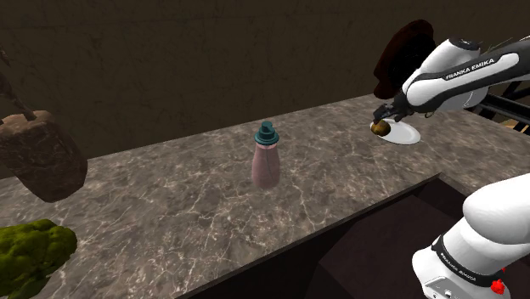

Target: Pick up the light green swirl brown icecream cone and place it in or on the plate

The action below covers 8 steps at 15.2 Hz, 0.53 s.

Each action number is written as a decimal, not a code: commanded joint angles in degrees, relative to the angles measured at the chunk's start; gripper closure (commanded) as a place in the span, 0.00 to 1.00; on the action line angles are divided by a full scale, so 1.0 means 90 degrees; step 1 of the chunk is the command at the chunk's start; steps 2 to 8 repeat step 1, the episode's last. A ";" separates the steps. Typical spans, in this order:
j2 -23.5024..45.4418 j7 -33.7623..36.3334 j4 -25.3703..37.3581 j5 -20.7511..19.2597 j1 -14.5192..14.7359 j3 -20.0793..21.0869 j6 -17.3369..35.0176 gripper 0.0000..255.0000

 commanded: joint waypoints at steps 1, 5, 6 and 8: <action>0.0669 0.1853 0.0793 -0.0013 -0.0651 0.0844 -0.0980 0.00; 0.0669 0.1853 0.0793 -0.0013 -0.0651 0.0844 -0.0980 0.00; 0.0669 0.1853 0.0793 -0.0013 -0.0651 0.0844 -0.0980 0.00; 0.0669 0.1853 0.0793 -0.0013 -0.0651 0.0844 -0.0980 0.00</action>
